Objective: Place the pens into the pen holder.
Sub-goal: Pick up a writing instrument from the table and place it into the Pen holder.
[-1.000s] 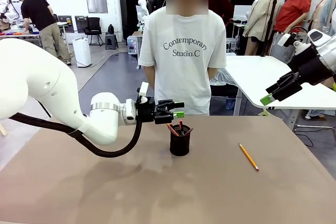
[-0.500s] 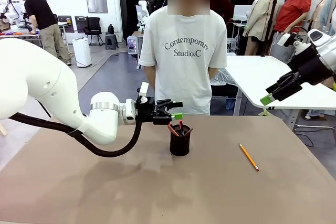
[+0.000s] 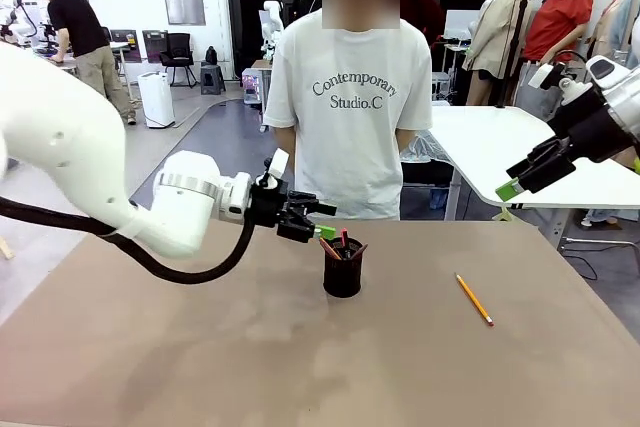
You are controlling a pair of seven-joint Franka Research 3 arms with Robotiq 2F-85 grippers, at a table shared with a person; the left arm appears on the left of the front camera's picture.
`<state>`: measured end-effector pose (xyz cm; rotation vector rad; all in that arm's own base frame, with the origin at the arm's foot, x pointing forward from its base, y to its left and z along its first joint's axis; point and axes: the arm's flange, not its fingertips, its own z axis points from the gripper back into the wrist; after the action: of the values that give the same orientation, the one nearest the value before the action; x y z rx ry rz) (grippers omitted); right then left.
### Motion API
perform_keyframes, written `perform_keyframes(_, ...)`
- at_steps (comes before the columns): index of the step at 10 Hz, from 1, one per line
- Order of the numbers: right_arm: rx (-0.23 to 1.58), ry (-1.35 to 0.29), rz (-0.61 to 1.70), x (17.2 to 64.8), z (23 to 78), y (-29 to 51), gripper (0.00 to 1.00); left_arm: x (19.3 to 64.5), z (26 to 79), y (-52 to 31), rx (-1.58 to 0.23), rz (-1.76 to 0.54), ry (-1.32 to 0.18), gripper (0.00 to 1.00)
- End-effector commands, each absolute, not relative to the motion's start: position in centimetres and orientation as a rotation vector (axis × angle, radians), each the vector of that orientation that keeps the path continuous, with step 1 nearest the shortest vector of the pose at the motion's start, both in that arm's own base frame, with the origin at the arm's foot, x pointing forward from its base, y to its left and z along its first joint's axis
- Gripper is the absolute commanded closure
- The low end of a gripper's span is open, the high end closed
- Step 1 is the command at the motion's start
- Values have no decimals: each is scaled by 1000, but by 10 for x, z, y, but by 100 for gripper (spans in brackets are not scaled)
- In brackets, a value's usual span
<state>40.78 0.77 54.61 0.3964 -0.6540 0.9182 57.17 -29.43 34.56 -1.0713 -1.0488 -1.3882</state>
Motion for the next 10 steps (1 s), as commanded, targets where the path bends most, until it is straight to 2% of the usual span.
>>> perform_keyframes(1, 410, -666, 924, 409, 547, 7, 0, 550, 365, -276, -977, -1414, -885, 0)
perform_keyframes(2, 410, -666, 924, 409, 547, 7, 0, 542, 373, -266, -995, -1417, -809, 0)
perform_keyframes(6, 410, -666, 924, 409, 547, 7, 0, 516, 392, -228, -768, -1377, -589, 0)
perform_keyframes(8, 410, -666, 924, 409, 547, 7, 0, 511, 404, -203, -681, -1303, -658, 0)
perform_keyframes(10, 410, -666, 924, 409, 547, 7, 0, 502, 424, -178, -565, -1248, -788, 0)
